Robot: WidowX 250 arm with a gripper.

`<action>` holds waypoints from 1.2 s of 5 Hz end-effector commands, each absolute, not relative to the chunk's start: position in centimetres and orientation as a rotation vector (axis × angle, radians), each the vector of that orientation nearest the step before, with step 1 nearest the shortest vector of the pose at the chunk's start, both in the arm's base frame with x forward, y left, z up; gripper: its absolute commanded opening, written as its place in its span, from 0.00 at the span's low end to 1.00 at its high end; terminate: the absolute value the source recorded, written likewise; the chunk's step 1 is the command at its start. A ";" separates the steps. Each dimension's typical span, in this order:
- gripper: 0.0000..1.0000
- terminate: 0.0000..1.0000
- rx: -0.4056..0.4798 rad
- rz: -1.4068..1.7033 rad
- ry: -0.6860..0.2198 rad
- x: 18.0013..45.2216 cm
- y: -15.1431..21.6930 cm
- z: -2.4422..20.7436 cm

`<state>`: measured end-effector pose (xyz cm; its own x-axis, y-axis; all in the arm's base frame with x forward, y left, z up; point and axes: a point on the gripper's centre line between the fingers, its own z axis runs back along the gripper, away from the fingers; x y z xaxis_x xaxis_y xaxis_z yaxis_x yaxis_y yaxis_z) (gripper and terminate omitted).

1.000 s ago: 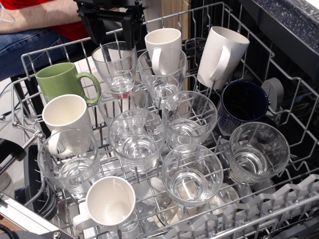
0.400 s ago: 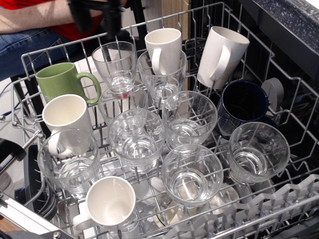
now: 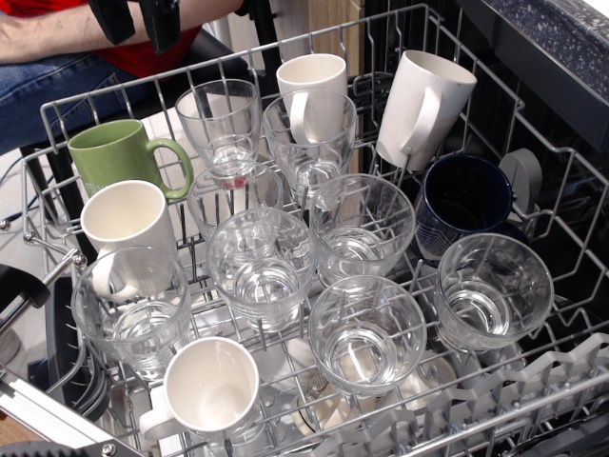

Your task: Pick up green mug

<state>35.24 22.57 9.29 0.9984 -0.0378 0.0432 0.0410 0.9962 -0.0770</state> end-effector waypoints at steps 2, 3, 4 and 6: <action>1.00 0.00 0.050 -0.122 -0.165 36.3 29.6 8.3; 1.00 0.00 0.047 -0.134 -0.171 36.0 31.6 7.0; 1.00 0.00 0.055 -0.140 -0.191 36.2 31.9 4.8; 1.00 0.00 -0.011 -0.157 -0.199 35.3 31.9 1.3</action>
<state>34.73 30.69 -1.86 0.9781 -0.1395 0.1547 0.1487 0.9876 -0.0495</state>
